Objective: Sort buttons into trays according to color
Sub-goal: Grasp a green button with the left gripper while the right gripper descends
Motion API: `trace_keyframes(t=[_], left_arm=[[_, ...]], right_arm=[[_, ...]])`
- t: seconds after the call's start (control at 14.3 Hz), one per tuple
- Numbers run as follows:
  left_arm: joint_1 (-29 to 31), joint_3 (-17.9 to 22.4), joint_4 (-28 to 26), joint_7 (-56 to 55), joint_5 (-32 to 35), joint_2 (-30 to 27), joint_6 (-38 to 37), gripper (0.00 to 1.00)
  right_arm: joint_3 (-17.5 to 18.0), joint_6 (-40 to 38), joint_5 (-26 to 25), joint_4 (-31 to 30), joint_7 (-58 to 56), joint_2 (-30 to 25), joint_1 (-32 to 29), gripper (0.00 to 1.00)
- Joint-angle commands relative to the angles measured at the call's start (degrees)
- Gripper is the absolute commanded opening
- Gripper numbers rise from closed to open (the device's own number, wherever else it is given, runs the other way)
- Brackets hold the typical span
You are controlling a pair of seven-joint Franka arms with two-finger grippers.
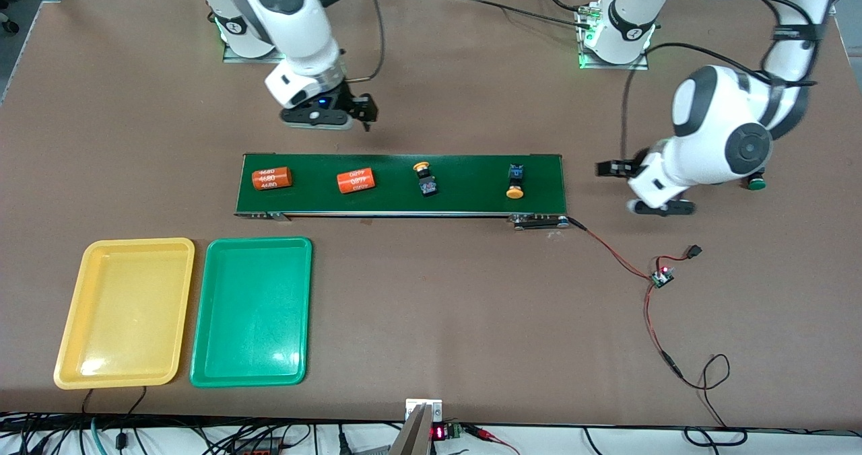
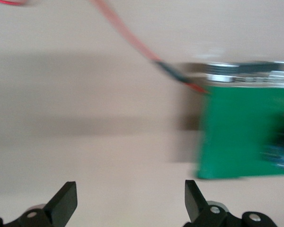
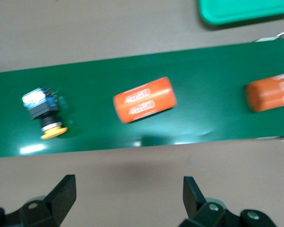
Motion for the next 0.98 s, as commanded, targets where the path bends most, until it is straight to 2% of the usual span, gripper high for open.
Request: trace_keyframes(t=[0.0,0.14,0.35,0.49,0.7,0.91], left_arm=[[0.2,4.0,-0.6,3.9,9.0,0.9,-1.1,1.0],[0.3,8.2,-1.5,10.7,12.5,1.2,-1.5,1.0],[0.6,16.7,-4.3,22.4,13.8,2.3,-0.1,1.0],[0.6,20.8,-7.4,28.5,15.6,2.4,4.7,1.0],[1.1,25.0,-12.8,34.4,15.7,3.5,16.5,1.0],[1.2,25.8,-16.3,36.1,15.7,4.9,23.2,1.0]], right_arm=[[-0.4,6.6,-0.4,0.7,4.8,5.7,4.6,1.0],[-0.4,8.0,-0.4,2.7,6.1,9.5,6.3,1.0],[-0.6,8.0,-0.5,6.2,7.9,13.1,7.1,1.0],[-0.8,8.0,-1.5,7.5,7.9,14.2,6.9,1.0],[-0.9,8.0,-6.9,9.7,7.5,16.0,5.8,1.0],[-0.9,8.0,-8.6,14.4,7.5,20.7,5.8,1.0]])
